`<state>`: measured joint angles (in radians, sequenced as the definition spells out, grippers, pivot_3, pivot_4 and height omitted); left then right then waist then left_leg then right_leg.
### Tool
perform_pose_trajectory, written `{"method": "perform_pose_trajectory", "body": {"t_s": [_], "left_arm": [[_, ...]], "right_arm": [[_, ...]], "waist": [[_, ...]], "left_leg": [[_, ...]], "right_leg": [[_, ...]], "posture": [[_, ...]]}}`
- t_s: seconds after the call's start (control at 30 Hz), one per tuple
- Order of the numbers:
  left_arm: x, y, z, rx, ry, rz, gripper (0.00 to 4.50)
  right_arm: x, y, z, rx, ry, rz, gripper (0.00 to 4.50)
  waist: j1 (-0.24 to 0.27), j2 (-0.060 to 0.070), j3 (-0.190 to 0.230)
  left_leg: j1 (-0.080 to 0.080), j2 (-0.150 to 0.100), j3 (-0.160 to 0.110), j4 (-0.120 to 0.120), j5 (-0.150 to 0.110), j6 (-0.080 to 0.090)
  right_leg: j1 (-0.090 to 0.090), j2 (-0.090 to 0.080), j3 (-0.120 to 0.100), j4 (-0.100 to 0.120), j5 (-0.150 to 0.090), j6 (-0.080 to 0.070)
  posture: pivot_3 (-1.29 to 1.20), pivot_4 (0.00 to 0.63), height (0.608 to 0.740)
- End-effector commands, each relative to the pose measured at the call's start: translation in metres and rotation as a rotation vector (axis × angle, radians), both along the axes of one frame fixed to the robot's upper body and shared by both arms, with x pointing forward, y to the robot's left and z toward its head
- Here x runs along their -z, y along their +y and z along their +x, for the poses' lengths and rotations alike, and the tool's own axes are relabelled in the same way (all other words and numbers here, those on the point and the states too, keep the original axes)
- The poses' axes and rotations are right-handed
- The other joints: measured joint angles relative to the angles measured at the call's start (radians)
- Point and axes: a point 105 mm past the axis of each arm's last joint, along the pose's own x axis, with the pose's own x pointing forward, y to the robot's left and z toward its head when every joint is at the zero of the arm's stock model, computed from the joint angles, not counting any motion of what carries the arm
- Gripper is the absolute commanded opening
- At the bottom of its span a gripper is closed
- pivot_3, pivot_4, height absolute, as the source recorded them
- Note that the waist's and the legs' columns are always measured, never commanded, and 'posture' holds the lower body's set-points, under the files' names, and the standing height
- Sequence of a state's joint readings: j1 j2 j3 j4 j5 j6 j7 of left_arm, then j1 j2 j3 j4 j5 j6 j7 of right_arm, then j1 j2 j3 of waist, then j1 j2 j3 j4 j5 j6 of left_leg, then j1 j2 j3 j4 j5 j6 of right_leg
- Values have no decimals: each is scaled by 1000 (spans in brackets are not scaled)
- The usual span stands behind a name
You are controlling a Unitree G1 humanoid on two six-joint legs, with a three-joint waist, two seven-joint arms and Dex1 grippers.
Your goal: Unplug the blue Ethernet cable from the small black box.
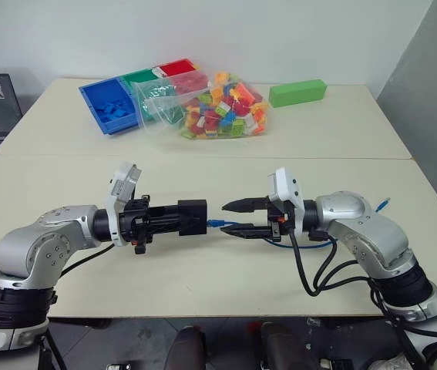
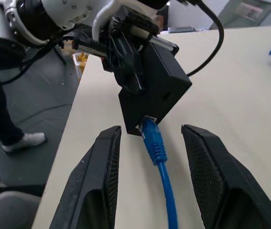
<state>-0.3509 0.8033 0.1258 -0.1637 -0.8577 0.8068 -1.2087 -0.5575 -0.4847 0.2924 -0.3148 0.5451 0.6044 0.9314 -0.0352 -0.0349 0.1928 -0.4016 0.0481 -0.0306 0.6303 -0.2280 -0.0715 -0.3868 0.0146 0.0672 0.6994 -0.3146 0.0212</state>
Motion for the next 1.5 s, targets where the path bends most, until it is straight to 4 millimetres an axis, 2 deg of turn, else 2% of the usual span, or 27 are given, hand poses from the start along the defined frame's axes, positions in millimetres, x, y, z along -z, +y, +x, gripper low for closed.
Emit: {"method": "perform_pose_trajectory", "body": {"t_s": [0.03,0.3,0.67,1.5], "left_arm": [[-9,-2,-1,36,-51,-21,767],[-9,-3,-1,49,-45,-35,767],[-11,-6,-2,73,-44,-42,767],[-9,-6,-3,77,-36,-42,767]], "right_arm": [[-4,0,-2,24,81,54,2117],[-2,8,-8,-3,212,90,2117],[0,16,-7,-25,287,110,2117],[1,14,-6,-53,337,107,2117]], "waist": [[0,0,0],[-1,0,0],[-3,0,0],[-6,0,0]], "left_leg": [[0,0,0,0,0,0],[-1,0,0,0,0,0],[-1,0,0,0,0,0],[-1,0,0,0,0,0]], "right_leg": [[0,0,0,0,0,0],[-1,0,0,0,0,0],[-1,1,0,-1,0,1],[-1,1,0,-1,-1,1]], "posture": [[0,150,740],[0,150,740],[0,150,740],[0,150,740]]}}
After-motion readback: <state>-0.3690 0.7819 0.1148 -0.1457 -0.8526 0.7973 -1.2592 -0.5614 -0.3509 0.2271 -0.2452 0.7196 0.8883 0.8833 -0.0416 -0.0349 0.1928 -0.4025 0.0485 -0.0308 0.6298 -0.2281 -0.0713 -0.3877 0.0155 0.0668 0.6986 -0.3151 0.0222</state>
